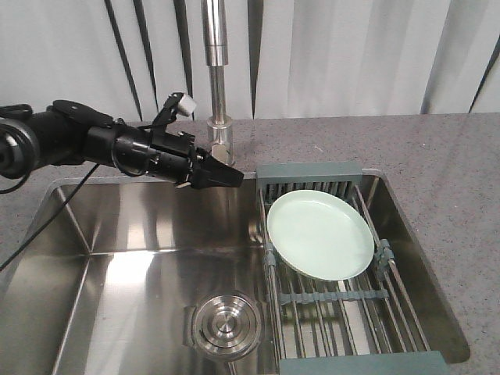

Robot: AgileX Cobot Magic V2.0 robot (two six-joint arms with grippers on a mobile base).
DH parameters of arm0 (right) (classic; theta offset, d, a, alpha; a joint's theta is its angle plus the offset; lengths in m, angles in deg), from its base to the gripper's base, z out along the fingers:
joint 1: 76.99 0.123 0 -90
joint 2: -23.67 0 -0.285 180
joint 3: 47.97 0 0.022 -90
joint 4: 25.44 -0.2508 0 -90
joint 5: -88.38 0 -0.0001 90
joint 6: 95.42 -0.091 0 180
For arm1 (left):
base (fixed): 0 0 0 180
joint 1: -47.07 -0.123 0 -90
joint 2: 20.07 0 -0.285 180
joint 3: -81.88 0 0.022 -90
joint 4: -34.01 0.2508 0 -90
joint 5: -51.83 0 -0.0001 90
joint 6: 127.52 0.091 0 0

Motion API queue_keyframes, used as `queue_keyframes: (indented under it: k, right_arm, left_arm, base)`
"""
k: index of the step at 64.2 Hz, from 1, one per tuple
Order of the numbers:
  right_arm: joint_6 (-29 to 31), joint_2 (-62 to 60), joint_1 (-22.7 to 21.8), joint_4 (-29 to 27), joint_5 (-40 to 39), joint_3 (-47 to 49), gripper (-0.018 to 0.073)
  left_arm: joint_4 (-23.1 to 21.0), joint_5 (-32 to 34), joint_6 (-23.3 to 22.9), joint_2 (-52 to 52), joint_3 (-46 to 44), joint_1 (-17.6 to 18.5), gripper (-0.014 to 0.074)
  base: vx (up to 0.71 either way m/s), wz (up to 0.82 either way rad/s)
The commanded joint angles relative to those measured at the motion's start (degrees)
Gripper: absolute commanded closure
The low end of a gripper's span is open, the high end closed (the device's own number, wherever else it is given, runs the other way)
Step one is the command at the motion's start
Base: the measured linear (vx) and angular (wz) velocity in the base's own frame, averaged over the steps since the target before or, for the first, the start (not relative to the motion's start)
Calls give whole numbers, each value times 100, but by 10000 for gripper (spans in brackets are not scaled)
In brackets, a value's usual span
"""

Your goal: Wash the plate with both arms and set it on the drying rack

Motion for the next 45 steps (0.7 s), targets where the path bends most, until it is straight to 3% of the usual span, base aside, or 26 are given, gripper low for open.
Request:
queue_keyframes:
  k: [1,11,31,45]
  right_arm:
    - [56,66,5,-45,-418,152,270]
    - [56,66,5,-45,-418,152,270]
    - [56,66,5,-45,-418,152,270]
    - [56,66,5,-45,-418,152,270]
  left_arm:
    - [-470,133,-27,65,-338,98,603]
    - [-566,592,22,-150,-493,123,603]
    - [-548,728,75,-249,-1040,117,603]
    - [-575,1195,51,-230,-1204,64,602]
  base:
    - [0,0]
    - [0,0]
    - [0,0]
    - [0,0]
